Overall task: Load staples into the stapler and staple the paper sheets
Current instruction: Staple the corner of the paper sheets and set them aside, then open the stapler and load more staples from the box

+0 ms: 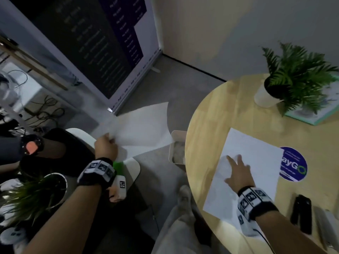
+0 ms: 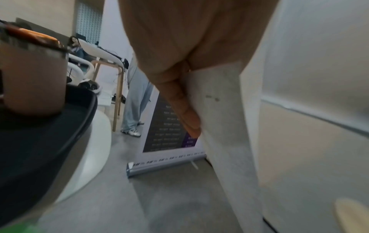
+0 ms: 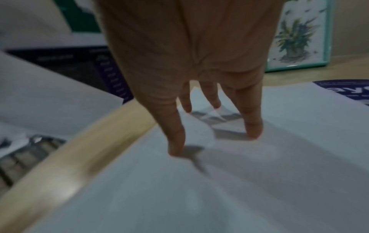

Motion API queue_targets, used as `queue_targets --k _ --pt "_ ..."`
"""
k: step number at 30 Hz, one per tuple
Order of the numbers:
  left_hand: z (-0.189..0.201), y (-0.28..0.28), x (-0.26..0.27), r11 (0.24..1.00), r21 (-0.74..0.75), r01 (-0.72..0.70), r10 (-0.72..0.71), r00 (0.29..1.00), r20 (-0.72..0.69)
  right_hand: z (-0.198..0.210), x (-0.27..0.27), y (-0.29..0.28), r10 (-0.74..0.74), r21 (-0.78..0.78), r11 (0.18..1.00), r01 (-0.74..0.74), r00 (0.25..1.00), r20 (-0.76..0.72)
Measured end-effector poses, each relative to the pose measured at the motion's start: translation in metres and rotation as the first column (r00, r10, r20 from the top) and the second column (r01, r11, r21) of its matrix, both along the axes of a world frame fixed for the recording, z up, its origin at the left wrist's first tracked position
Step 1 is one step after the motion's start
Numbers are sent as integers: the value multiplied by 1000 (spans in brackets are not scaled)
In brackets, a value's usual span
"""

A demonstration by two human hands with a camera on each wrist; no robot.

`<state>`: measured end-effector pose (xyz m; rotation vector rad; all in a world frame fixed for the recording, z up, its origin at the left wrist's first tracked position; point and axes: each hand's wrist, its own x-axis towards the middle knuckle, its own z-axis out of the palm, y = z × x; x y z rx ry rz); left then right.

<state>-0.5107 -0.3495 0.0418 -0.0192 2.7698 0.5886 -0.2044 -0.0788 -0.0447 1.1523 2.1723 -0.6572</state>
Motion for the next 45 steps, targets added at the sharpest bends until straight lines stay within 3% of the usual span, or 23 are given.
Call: queue_targets --k 8,16,19,23,27,31,35,38,41,45 --pt "-133 36 19 996 9 85 -85 965 247 0 2 -2 28 22 999 -28 999 17" --pt "-207 87 30 977 33 209 -202 874 442 -8 6 -2 81 68 994 -84 996 43" --pt "-212 100 32 983 35 179 -171 845 506 -6 6 -3 57 46 997 -60 997 59" --pt "-202 113 32 985 86 149 -172 869 464 -2 4 -2 58 32 998 -59 998 26" --pt "-177 120 25 976 128 174 -208 919 336 0 3 -3 31 15 999 -31 999 30" --pt "-130 138 24 944 220 247 -278 953 121 -2 7 -2 2 -27 1000 -2 1000 -23" --pt "-71 172 61 860 333 387 -401 915 -28 9 22 3 -89 -130 989 70 986 -142" --pt "-33 206 122 735 423 529 -552 830 -79 28 52 11 -223 -190 967 170 923 -312" --pt "-12 240 199 554 529 643 -721 688 -82 50 98 20 -284 -194 956 222 867 -409" --pt "-20 278 302 314 495 810 -908 409 -94 72 174 37 -371 -219 926 307 845 -386"
